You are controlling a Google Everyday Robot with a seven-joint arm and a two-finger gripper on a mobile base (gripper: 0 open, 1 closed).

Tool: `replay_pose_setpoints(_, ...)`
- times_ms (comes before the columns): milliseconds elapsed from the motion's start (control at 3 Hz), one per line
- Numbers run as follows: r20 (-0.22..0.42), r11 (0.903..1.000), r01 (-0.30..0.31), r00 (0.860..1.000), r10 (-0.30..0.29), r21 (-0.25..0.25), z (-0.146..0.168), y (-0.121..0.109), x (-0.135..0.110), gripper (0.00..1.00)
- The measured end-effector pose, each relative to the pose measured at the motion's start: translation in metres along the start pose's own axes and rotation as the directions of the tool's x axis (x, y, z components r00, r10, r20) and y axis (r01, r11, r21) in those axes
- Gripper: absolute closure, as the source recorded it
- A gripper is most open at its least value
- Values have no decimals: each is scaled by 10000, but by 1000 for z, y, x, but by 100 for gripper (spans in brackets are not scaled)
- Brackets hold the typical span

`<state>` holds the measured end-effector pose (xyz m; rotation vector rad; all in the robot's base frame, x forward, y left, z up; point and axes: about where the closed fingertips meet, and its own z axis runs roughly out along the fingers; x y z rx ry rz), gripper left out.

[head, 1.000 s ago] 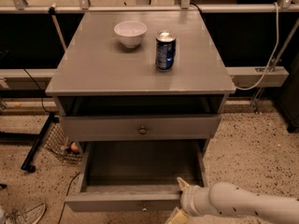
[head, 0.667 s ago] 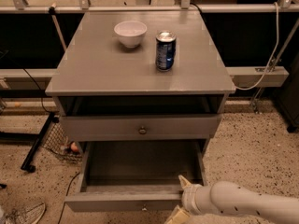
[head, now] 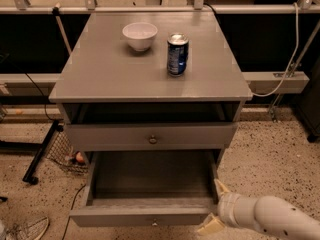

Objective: Open middle drawer

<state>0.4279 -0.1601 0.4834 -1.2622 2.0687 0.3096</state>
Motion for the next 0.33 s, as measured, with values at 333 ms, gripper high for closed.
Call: replay_pose_setpoints(333,-11,9988,-224,9997,224,444,-26,-20,5,0)
